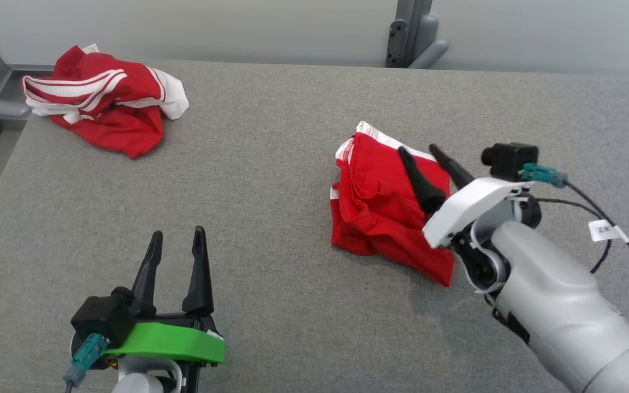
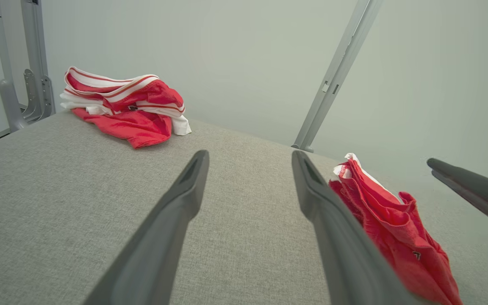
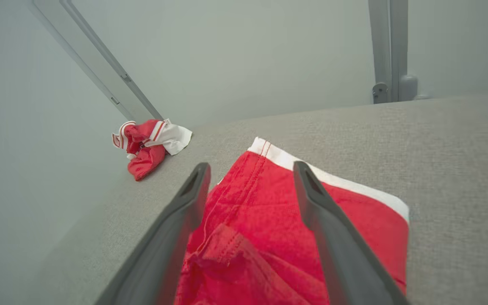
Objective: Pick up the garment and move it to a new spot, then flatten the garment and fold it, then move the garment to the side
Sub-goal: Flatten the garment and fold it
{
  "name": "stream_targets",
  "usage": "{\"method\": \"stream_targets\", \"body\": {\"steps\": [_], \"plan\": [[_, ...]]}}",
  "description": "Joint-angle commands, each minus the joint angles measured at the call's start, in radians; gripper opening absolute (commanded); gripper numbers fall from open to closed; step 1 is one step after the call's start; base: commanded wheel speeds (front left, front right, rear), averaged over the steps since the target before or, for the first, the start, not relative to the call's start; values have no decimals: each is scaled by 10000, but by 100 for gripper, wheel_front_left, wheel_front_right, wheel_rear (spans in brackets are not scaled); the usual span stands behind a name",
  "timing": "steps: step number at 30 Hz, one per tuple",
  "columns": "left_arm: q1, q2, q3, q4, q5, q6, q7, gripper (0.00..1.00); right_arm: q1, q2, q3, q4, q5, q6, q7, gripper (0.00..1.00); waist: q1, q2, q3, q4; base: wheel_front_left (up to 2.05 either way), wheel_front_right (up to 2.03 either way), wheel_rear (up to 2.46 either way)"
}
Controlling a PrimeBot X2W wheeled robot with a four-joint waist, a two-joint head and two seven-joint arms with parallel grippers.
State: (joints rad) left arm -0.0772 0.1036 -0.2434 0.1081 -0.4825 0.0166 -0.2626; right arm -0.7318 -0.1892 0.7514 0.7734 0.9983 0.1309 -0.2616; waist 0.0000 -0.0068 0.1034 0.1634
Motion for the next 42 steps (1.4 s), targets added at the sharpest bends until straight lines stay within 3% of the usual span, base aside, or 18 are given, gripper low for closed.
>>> {"method": "stream_targets", "body": {"steps": [1,6,7,8,10,12,13,19,23,29,37,42], "plan": [[130,-10,20,-17,105,-50,-31,100,148,-158,-387,-185,-294,-3,-36,100,0,68,39,-64,0,0,0],[64,-23,-44,-17,137,-72,-19,100,731,-367,-2138,-656,-1910,-3,-33,100,0,68,109,-56,0,0,0],[48,-23,-57,-8,143,-85,-19,100,850,-305,-2383,-673,-2159,-3,-35,92,0,68,117,-32,0,0,0],[28,-18,-69,16,142,-103,-19,100,985,-247,-2570,-665,-2438,-3,-34,64,0,68,124,-3,0,0,0],[-14,-6,-100,54,141,-127,-19,100,1175,-180,-2883,-623,-2906,-3,-35,27,0,68,144,62,0,0,0],[-42,12,-114,81,144,-138,-18,100,1296,-66,-3116,-531,-3266,-3,-35,13,0,68,173,142,0,0,0],[-58,21,-130,92,148,-144,-17,100,1335,-12,-3193,-436,-3428,-3,-36,0,0,68,190,187,0,0,0],[-235,34,-233,120,176,-143,27,100,772,-222,-3035,358,-4798,-3,-36,0,0,68,372,569,0,0,0],[-253,-8,-339,194,173,-161,11,100,260,-548,-1964,1084,-4935,-5,288,0,0,68,464,926,0,0,0],[-188,-18,-365,253,142,-130,-5,100,93,-880,-215,1069,-4118,-5,689,0,0,68,428,1155,0,0,0],[-20,27,-381,158,196,-48,-14,100,247,-1558,2339,-442,-2067,-5,846,0,0,68,338,1123,0,0,0],[-63,40,-419,138,183,-63,-16,100,23,-1689,3195,-645,-1322,-5,730,0,0,68,412,1094,0,0,0]]}}
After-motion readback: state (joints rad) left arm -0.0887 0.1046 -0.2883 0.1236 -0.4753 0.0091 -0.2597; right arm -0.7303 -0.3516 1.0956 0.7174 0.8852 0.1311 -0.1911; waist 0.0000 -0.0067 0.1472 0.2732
